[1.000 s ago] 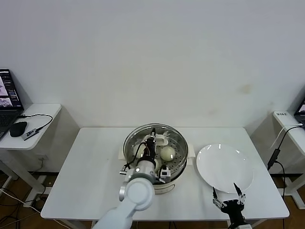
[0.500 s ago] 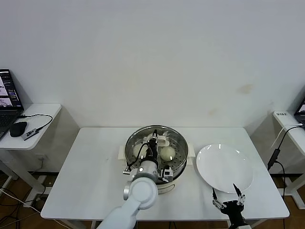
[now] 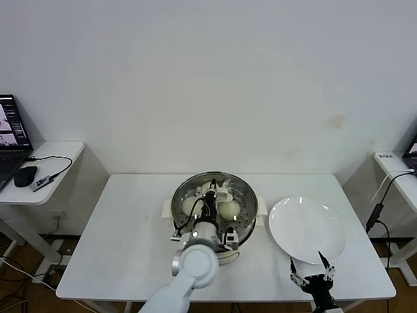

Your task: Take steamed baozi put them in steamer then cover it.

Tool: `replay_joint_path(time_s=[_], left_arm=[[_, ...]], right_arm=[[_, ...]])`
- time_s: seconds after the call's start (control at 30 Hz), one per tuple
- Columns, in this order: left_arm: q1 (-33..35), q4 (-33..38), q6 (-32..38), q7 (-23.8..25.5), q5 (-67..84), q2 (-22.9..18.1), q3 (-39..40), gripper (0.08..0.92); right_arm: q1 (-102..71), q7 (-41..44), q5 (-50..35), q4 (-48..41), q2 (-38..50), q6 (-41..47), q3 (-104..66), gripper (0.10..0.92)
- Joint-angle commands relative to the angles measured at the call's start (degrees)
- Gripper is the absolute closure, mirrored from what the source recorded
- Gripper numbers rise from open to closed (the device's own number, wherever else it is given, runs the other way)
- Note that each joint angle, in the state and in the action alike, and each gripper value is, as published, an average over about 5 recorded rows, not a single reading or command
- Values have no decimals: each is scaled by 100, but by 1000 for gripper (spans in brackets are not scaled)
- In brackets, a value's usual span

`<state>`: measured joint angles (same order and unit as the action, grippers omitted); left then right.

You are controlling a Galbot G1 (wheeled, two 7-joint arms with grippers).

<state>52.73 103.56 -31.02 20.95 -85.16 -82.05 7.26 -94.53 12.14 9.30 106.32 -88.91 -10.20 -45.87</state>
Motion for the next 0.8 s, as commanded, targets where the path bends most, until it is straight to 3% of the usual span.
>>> replay_joint_path(time_s=[0.03,0.23,0.5,0.8], left_arm=[[52,123,16,-75,28,-5,5,809],[201,417,21,-101,83,123,-25,637],[927,1388,142,-158,361,697,-176,403],[2067,3028,638,-1076,2061,1383,-874,188]], right_arm=[[2,3,19,-2,-4,0,14,203],[-14,7,42,15,-10,-1,26,203],[-57,9,90,47,-35,-3,37,203],[-100,-2,73,46,-7,-3,47,203]])
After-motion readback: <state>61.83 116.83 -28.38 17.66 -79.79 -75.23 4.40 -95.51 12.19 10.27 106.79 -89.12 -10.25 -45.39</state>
